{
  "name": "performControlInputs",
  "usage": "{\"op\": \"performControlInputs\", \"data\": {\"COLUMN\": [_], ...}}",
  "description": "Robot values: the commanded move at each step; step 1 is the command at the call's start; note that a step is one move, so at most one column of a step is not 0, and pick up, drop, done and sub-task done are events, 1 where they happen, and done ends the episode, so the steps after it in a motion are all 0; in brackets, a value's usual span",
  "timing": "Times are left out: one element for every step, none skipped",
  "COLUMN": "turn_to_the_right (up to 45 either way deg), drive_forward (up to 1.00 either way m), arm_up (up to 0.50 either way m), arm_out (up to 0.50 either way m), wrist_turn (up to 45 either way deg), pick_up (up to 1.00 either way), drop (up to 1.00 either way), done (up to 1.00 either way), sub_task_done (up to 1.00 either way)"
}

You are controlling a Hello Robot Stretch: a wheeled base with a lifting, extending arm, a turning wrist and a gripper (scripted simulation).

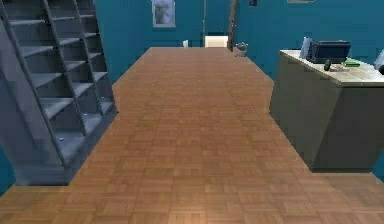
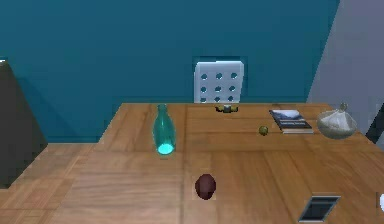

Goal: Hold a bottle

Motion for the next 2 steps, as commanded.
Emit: {"op": "performControlInputs", "data": {"turn_to_the_right": [0.0, 0.0], "drive_forward": [0.00, 0.00], "arm_up": [0.50, 0.34], "arm_out": [0.00, 0.00], "wrist_turn": [0.0, 0.0], "pick_up": [0.00, 0.00], "drop": [0.00, 0.00], "done": [0.00, 0.00], "sub_task_done": [0.00, 0.00]}}
